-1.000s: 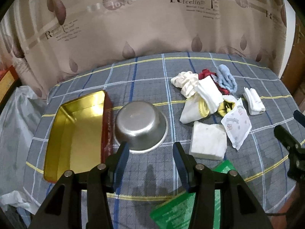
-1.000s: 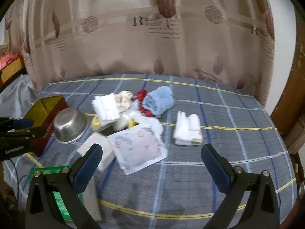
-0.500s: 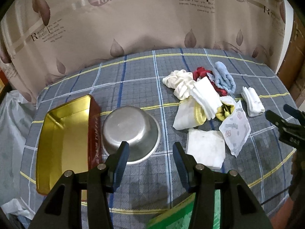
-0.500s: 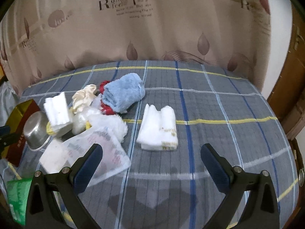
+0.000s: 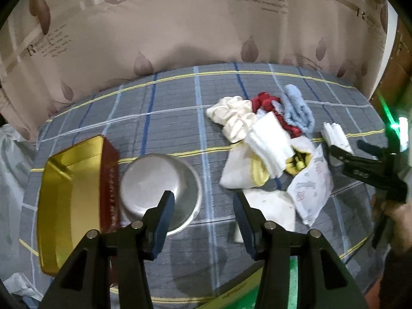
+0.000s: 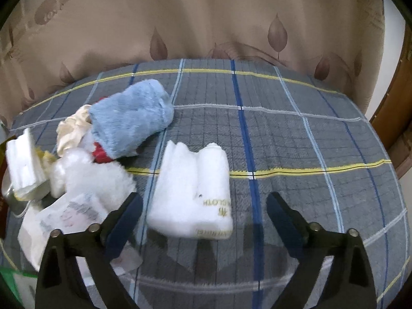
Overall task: Organize soft objects
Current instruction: 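Reach the right gripper to the folded white towel and grasp it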
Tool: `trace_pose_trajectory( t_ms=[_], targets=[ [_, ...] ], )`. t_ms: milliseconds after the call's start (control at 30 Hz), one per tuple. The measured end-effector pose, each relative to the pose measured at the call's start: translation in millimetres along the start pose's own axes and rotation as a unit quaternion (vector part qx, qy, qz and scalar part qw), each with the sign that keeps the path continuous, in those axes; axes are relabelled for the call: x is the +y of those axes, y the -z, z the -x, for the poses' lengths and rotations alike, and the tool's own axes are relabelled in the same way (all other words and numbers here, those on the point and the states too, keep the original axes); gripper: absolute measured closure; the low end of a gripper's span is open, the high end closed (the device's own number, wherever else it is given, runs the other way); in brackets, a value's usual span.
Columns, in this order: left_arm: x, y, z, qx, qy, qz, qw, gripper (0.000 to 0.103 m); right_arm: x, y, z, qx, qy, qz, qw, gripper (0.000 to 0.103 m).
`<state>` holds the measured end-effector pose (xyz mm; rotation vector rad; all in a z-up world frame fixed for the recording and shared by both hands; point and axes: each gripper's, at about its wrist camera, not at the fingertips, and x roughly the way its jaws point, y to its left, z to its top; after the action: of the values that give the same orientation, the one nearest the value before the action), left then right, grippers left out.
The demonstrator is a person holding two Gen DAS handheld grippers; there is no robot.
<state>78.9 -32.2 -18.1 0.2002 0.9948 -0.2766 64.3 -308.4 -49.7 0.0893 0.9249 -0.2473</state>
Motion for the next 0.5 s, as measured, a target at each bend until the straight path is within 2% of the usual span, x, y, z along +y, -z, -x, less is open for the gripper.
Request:
trace_pose_trajectory(
  t_ms=[67,200,233,333,367,500],
  targets=[
    [-4,-3,-1,0.002,0.015,0.001,0.9999,0.054,0,-3,-9,0.009,-0.003,0.000,1.000,0.020],
    [-8,-11,-5,0.014,0.055,0.017,0.9982,0.054,5,-4,-20,0.013,-0.004,0.011,1.000,0.028],
    [-9,-13,-6,0.015,0.062,0.021,0.9978,0.054,5,-4,-21,0.014,-0.008,0.011,1.000,0.033],
    [-14,-19,-10,0.019,0.072,0.028,0.9968,0.054,4,-3,-28,0.021,-0.016,0.002,1.000,0.042],
    [-15,-20,-10,0.019,0.073,0.029,0.9967,0.054,5,-2,-27,0.016,-0.012,0.005,1.000,0.047],
    [-20,-26,-12,0.022,0.080,0.032,0.9960,0.054,8,0,-25,0.004,-0.005,0.015,1.000,0.058]
  ],
)
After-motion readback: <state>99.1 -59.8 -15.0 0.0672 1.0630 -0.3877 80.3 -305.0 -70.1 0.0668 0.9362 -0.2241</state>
